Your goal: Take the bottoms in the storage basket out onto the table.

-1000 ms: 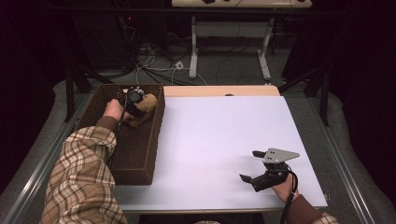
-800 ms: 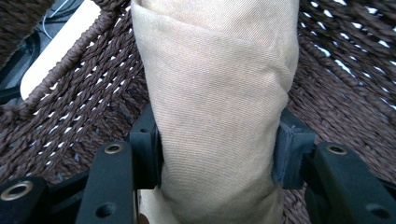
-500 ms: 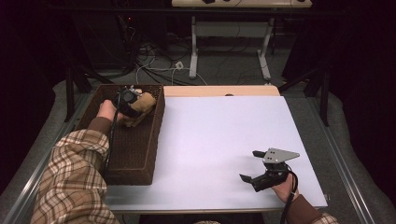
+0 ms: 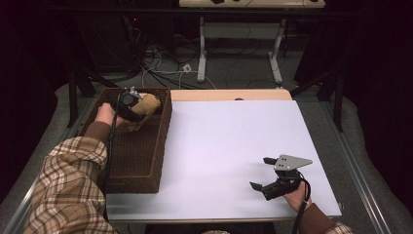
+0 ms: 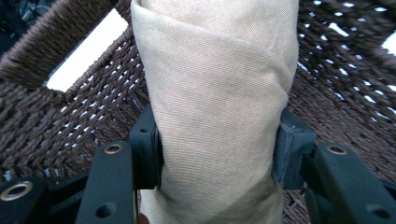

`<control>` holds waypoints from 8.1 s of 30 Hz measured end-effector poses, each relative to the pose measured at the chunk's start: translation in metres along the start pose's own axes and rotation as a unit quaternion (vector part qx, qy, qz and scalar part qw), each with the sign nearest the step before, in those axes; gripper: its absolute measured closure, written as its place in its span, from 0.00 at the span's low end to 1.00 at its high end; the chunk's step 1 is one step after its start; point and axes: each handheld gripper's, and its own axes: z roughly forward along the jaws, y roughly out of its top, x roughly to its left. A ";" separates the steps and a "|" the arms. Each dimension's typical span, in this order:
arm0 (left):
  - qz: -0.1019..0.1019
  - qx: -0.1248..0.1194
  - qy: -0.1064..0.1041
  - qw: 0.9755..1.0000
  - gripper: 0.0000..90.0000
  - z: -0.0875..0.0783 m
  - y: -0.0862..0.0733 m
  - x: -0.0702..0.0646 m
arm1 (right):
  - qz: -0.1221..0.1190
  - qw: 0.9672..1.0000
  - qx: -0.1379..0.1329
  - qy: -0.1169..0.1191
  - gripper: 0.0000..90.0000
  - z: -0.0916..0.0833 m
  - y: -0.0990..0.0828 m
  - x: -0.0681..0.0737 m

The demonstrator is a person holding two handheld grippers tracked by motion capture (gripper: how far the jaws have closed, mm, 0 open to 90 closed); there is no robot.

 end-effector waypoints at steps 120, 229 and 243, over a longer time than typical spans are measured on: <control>0.001 -0.200 -0.075 0.977 0.51 -0.109 -0.036 -0.051 | 0.001 1.000 0.008 -0.001 0.00 0.003 0.000 0.001; 0.063 -0.094 -0.137 0.984 0.49 -0.032 0.075 -0.228 | 0.011 1.000 0.029 -0.003 0.01 0.007 -0.001 -0.002; 0.057 -0.078 -0.128 0.987 0.47 -0.005 0.066 -0.257 | 0.016 0.999 0.041 -0.009 0.01 0.011 0.000 -0.004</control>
